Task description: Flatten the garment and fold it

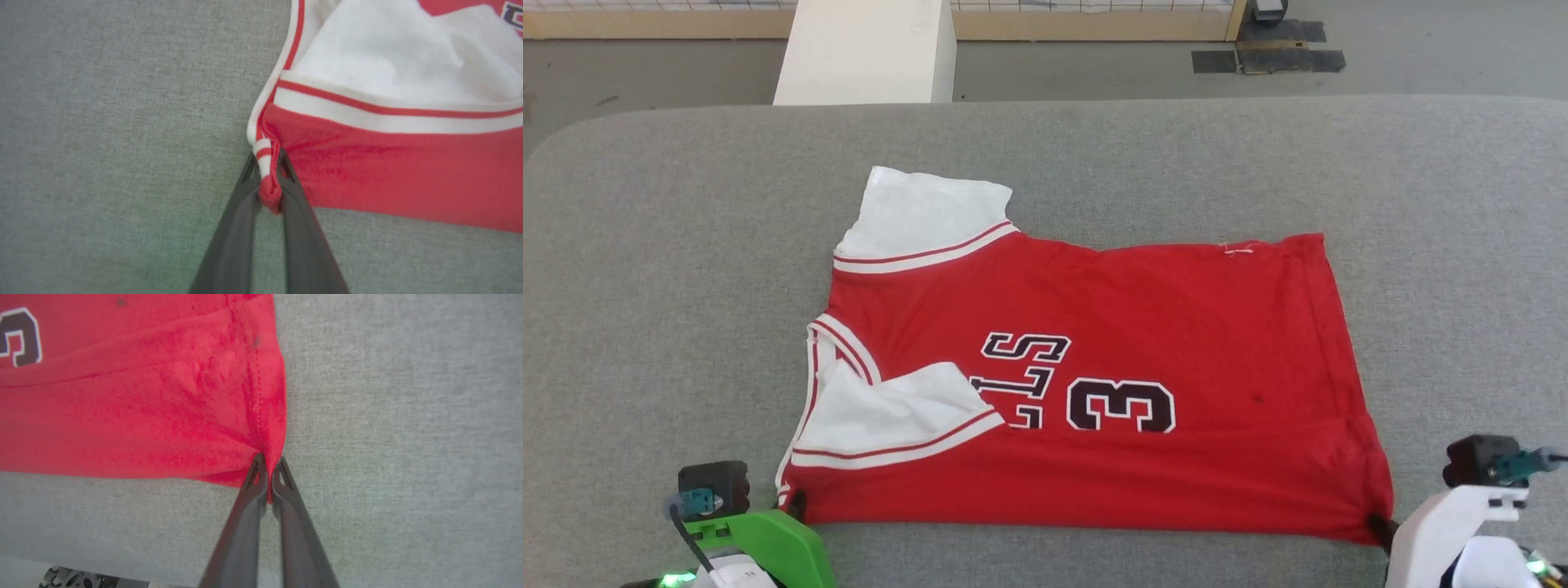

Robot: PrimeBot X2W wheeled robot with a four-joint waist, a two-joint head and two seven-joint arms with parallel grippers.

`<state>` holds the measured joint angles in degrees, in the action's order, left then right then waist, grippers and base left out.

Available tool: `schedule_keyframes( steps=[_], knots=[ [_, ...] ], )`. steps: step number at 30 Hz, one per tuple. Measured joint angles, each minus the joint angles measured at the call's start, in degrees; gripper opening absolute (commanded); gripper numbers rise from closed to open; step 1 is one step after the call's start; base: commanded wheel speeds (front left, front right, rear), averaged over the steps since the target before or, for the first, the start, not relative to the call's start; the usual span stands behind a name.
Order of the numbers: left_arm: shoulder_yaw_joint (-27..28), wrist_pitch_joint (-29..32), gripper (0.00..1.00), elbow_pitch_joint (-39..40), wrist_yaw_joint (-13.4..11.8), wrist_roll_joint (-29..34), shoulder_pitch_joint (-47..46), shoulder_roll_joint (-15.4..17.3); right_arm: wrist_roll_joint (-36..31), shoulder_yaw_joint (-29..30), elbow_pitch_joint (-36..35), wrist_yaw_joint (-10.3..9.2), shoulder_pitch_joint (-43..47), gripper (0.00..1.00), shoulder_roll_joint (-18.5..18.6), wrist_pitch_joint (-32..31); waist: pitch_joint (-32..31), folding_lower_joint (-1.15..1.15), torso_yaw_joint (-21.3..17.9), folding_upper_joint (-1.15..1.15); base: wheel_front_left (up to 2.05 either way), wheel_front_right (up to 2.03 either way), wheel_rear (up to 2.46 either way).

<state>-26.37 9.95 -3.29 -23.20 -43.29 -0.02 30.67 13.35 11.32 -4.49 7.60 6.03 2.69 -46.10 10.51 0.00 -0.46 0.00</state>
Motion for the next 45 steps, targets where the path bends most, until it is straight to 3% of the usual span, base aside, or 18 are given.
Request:
schedule_keyframes(
  steps=[3, 4, 5, 6, 12, 17, 24, 28, 33, 38, 45],
  knots=[
    [-0.03, -0.23, 0.00, -1.22, 0.99, -0.75, -0.01, -0.15, 0.60, -0.46, 3.28, 0.00, -0.18, 0.00, 0.03, 3.19, 0.25, 0.00, -0.32, 0.00, 0.00, 0.00, 0.00],
    [0.16, -0.54, 0.00, -1.49, 1.01, -1.21, 0.00, -0.41, 0.98, -0.57, 4.10, 0.00, -0.30, 0.17, 0.03, 4.20, 0.24, 0.00, -0.46, 0.00, 0.00, 0.00, 0.00],
    [0.37, -0.79, 0.40, -1.64, 1.01, -1.49, 0.02, -0.60, 1.13, -0.79, 4.46, 0.00, -0.42, 0.48, 0.09, 5.01, 0.21, 0.00, -0.58, 0.00, 0.00, 0.00, 0.00],
    [0.51, -0.98, 0.98, -1.71, 1.01, -1.70, 0.09, -0.74, 1.14, -1.07, 4.83, 0.00, -0.51, 1.00, 0.13, 5.93, 0.14, 0.00, -0.77, 0.00, 0.00, 0.00, 0.00],
    [1.16, -2.57, 1.00, -0.03, 1.45, -1.48, 0.85, -0.10, 1.40, -0.60, 4.47, -0.02, -0.83, 1.00, 0.12, 12.94, -0.74, 0.00, -1.34, 0.00, 0.00, 0.00, 0.00],
    [2.48, -8.12, 1.00, 3.54, 1.58, 1.72, -0.07, 1.43, 0.07, -2.14, 0.44, -0.02, -1.98, 1.00, 0.18, 24.28, -0.86, 0.00, -1.44, 0.00, 0.00, 0.00, 0.00],
    [3.20, -15.36, 1.00, 3.78, 4.71, 8.72, -10.87, 4.08, -5.55, -5.15, -2.70, -0.02, -4.98, 1.00, 0.16, 41.01, 1.18, 0.00, -2.14, 0.00, 0.00, 0.00, 0.00],
    [3.27, -15.84, 1.00, 3.23, 7.05, 10.13, -18.33, 4.87, -6.37, -5.92, -1.94, -0.02, -7.60, 1.00, 0.16, 48.10, 3.37, 0.00, -3.06, 0.00, 0.00, 0.00, 0.00],
    [2.40, -11.46, 1.00, -1.11, 13.08, 10.32, -29.71, 6.51, -6.77, -7.45, -1.35, -0.02, -10.93, 1.00, 0.18, 52.04, 6.99, 0.00, -4.37, 0.00, 0.00, 0.00, 0.00],
    [0.26, 1.66, 1.00, -9.06, 20.08, 7.75, -41.57, 8.40, -5.43, -8.86, 0.23, -0.02, -14.40, 1.00, 0.16, 53.26, 11.25, 0.01, -6.25, 0.00, 0.00, 0.00, 0.00],
    [0.10, 19.31, 1.00, -15.88, 20.95, 3.10, -53.13, 8.94, -3.09, -11.62, 2.98, -0.02, -17.71, 1.00, 0.18, 55.66, 16.73, 0.01, -9.68, 0.00, 0.00, 0.00, 0.00]
  ],
)
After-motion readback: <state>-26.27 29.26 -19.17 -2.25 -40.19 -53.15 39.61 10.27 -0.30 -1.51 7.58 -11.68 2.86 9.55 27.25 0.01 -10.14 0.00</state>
